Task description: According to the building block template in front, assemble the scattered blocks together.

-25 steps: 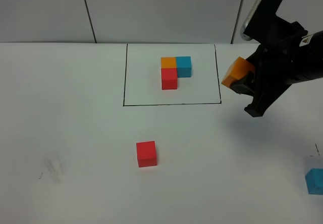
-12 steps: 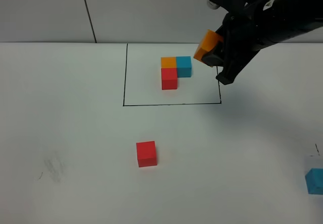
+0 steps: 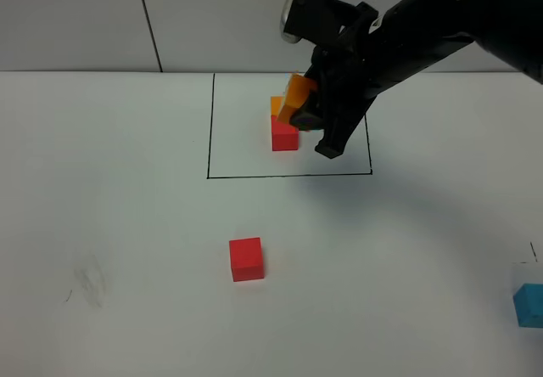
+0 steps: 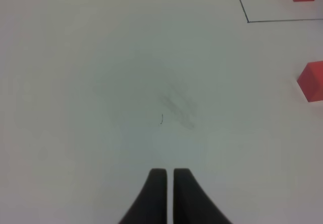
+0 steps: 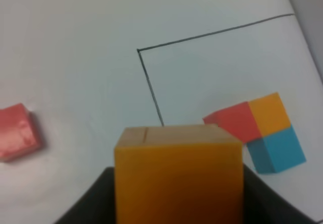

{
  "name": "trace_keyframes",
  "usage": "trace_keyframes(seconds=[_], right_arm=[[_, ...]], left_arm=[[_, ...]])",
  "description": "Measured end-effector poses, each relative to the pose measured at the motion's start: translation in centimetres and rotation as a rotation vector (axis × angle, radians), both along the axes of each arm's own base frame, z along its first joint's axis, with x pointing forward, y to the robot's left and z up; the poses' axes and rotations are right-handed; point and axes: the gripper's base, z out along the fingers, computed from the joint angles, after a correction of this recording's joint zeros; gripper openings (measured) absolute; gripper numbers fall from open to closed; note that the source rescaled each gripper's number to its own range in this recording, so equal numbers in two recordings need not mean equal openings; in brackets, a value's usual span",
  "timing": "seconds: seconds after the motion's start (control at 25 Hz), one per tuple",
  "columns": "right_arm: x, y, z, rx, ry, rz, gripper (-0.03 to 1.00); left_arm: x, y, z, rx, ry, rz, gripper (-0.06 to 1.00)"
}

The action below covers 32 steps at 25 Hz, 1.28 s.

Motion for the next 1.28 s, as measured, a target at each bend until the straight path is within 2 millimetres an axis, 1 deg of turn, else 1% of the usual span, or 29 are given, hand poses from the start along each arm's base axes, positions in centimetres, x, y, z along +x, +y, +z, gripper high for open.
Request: trace_keyframes(seconds=[0.36,0.6,0.84,1.28], right_arm=[[-0.6,3.3,0.1,0.002,-0.027,0.075,0.52],[-0.4,5.1,-0.6,-0.002,-0.026,0.111,0.52],[-0.3,6.7,-3.1,-0.038,0.032,0.147,0.52],[-0.2,7.4,-6.3,-0.095,0.138,0.170,0.52]], left_arm=[[0.0,0.0,0.0,0.000,0.000,0.000,0.00],[0.0,0.0,0.0,0.000,0.000,0.000,0.00],[0.0,0.0,0.0,-0.001,0.000,0.000,0.00],[0.0,0.0,0.0,-0.001,0.000,0.000,0.00]])
